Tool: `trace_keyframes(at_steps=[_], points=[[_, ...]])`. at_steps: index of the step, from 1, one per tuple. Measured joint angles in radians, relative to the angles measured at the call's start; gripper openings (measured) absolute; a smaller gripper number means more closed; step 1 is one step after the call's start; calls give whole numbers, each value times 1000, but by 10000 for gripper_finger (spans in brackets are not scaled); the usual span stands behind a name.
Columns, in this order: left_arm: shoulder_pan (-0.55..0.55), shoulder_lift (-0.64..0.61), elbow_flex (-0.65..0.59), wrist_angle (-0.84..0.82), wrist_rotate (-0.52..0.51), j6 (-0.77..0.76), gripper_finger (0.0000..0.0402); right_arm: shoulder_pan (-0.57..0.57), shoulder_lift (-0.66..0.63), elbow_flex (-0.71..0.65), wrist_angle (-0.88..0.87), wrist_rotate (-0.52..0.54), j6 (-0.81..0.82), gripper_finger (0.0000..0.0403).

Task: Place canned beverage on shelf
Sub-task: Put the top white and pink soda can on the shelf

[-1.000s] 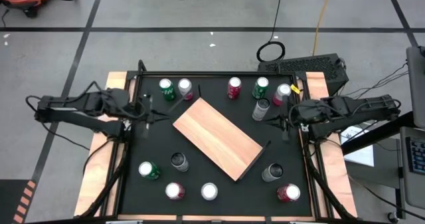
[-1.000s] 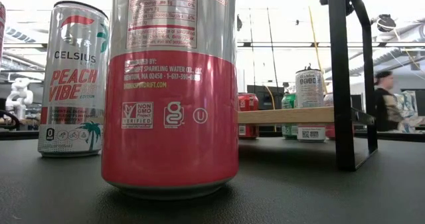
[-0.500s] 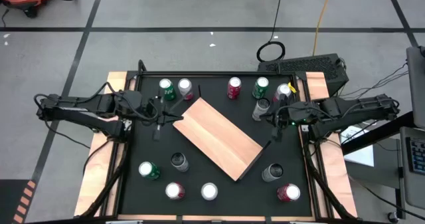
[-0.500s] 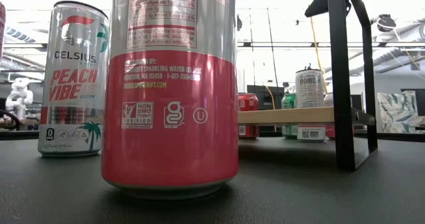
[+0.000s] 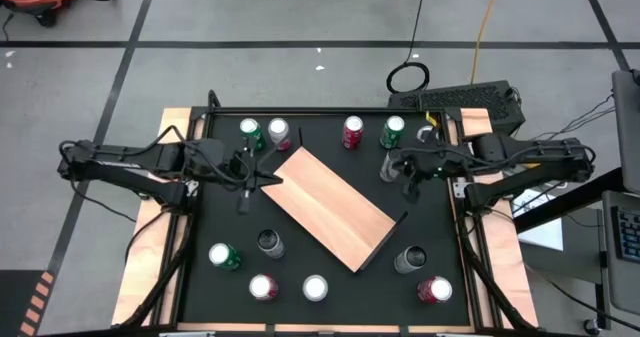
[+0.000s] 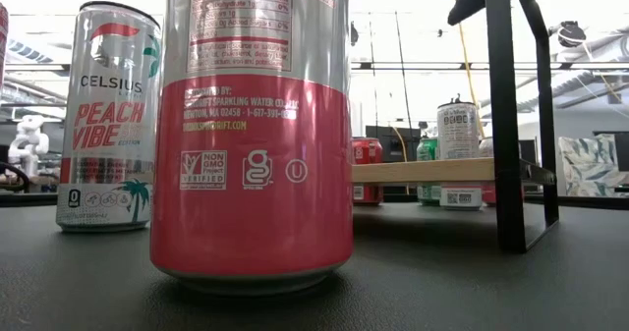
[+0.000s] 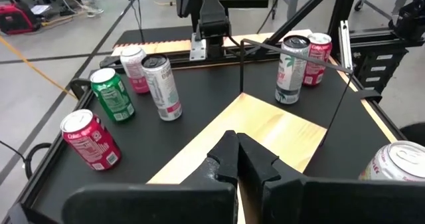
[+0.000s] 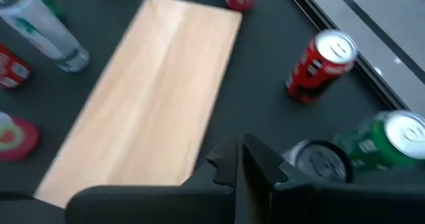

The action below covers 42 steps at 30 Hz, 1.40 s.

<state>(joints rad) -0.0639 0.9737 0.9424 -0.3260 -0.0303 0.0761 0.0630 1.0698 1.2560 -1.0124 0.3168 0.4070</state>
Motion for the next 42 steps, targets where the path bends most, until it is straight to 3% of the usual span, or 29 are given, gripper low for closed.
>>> trace_keyframes(at_steps=[9,12,17,27,30,42], points=[[0,2,0,3,0,8,0,-89,81,61,-197,-7,-31,51],[-4,2,0,5,0,-10,0,-122,112,61,-206,-74,-111,80],[-4,2,0,5,0,-16,0,-193,171,61,-205,-161,-239,139],[-4,9,-1,2,0,-17,0,-284,239,61,-204,-168,-463,295],[-4,20,-1,3,0,-13,0,-325,238,61,-188,-236,-487,324],[-4,66,-1,3,0,-10,0,-474,267,61,-181,-348,-578,338]])
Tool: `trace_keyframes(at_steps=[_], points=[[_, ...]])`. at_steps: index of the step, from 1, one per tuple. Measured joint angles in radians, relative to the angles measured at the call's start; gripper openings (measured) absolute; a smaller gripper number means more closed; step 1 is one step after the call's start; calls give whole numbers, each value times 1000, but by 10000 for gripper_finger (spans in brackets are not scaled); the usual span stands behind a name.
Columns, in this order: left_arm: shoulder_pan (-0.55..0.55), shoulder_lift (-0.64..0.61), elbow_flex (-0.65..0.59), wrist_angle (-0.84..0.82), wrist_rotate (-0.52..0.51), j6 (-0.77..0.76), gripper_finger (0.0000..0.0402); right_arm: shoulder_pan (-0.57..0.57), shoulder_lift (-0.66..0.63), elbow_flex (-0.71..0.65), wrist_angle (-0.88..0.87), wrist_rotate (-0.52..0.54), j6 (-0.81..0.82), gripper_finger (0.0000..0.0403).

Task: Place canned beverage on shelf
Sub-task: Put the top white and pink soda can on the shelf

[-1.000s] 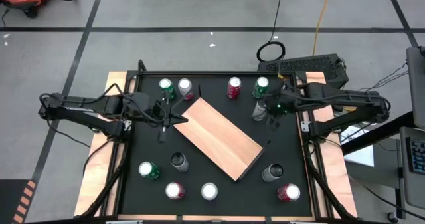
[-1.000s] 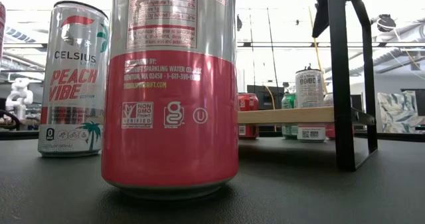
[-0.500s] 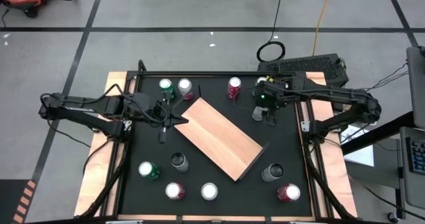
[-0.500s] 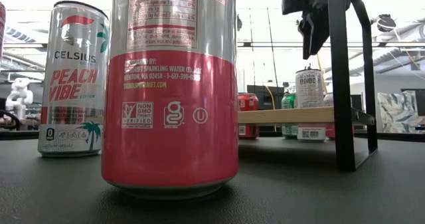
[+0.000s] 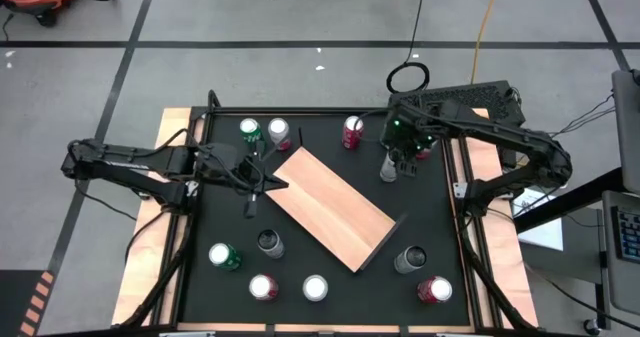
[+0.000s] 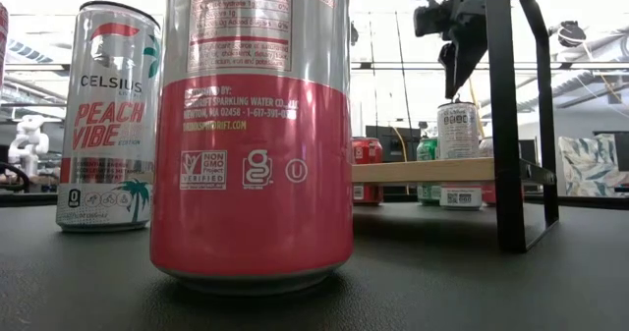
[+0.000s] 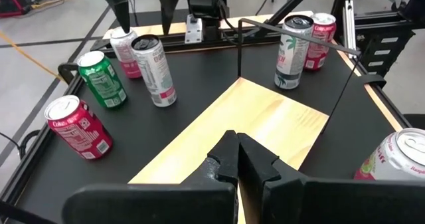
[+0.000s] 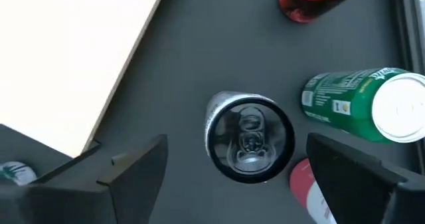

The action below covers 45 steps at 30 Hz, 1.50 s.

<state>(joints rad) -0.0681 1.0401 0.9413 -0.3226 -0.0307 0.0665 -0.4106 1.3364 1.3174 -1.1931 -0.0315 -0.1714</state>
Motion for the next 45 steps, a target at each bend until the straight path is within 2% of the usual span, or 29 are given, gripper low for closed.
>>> trace_keyframes(at_steps=[14,21,45], points=[[0,0,0,2,-1,0,0,-16,106,0,-16,-20,-9,338],[0,0,0,11,-1,-1,0,-15,130,0,-21,24,-24,335],[0,0,0,27,-1,-1,0,-15,134,-1,-31,31,39,253]])
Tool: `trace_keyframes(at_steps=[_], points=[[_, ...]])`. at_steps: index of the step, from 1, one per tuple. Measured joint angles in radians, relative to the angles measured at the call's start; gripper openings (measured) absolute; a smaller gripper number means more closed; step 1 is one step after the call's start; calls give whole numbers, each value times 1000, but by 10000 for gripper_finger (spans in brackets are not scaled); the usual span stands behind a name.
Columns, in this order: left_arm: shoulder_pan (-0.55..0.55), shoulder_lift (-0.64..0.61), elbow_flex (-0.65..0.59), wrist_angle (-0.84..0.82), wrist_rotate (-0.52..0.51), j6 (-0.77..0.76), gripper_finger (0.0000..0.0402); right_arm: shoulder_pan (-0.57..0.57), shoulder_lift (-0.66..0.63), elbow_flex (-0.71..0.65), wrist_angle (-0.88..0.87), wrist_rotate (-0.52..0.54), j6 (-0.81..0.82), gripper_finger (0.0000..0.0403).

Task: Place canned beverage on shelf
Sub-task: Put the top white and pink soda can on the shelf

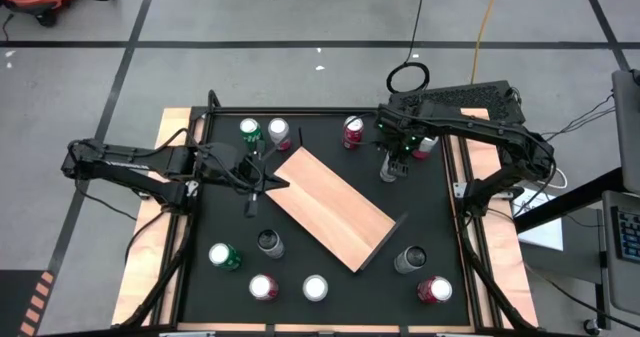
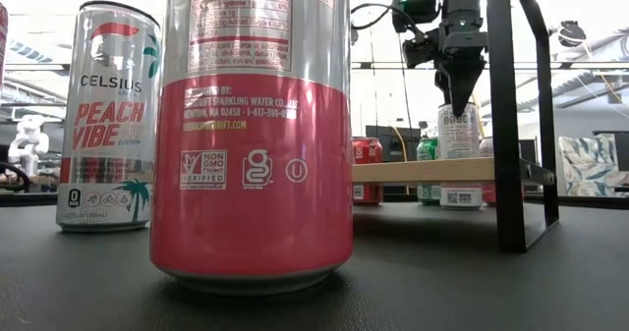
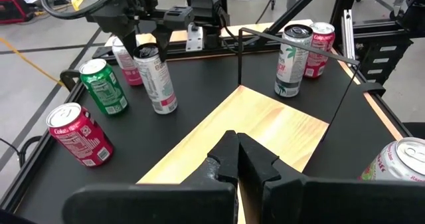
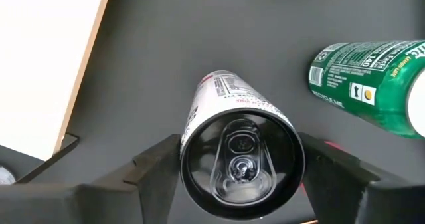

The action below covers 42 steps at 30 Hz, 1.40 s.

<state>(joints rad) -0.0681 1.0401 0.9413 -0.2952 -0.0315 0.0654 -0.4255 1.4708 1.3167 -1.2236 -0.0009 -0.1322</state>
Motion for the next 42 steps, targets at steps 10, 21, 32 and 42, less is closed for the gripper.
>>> trace_keyframes(at_steps=[10,21,32,42], points=[[0,0,0,0,0,0,0,2,0,0,0,0,19,275],[0,0,0,0,0,-1,0,3,0,0,8,-1,-31,289],[0,0,0,3,0,4,0,2,1,-74,53,1,-43,283],[0,0,0,29,0,19,0,2,1,-74,60,3,-45,256]])
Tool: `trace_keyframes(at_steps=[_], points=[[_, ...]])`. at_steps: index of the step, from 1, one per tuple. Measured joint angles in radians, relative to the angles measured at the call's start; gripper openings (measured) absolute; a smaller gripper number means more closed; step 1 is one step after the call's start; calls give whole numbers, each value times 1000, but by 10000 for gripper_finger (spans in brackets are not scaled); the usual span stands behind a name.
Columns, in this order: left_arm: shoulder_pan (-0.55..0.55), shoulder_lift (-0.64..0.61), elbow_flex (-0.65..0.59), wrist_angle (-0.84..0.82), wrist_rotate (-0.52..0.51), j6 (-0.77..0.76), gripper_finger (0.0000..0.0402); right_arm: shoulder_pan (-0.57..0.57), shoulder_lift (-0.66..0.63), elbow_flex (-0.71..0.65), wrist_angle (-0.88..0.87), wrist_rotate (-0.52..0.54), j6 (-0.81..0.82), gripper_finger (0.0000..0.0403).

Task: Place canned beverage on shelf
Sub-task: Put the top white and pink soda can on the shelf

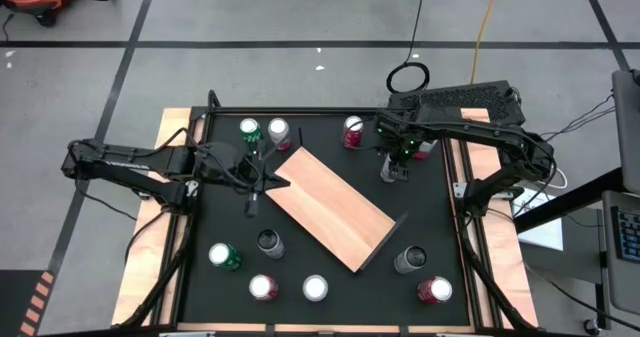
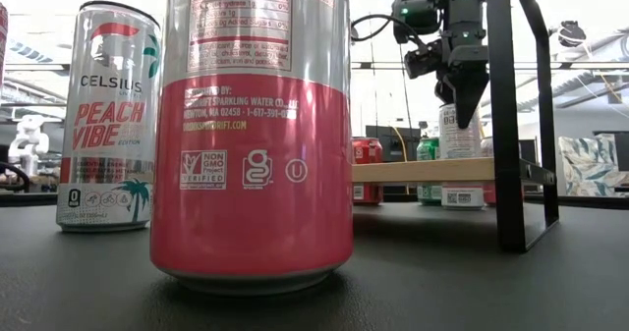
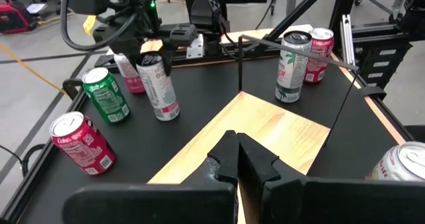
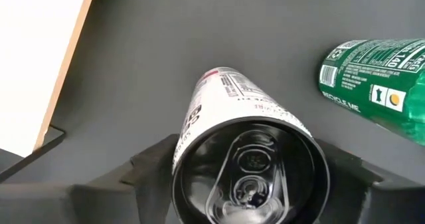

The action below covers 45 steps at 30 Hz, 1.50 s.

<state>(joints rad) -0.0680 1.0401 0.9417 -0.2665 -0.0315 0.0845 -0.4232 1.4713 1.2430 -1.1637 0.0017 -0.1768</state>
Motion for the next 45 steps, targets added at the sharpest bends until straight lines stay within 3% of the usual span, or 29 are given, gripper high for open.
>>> trace_keyframes(at_steps=[5,18,34,38,45], points=[[0,0,0,1,0,0,0,0,-5,0,-7,0,0,218],[0,0,0,47,-1,10,0,41,-87,21,-36,-5,140,225],[-2,90,1,213,-86,28,2,262,-154,188,9,-6,275,226],[-14,136,1,263,-87,29,36,313,-152,188,51,-2,288,226],[-48,206,1,357,-156,29,155,380,-153,188,171,2,305,228]])
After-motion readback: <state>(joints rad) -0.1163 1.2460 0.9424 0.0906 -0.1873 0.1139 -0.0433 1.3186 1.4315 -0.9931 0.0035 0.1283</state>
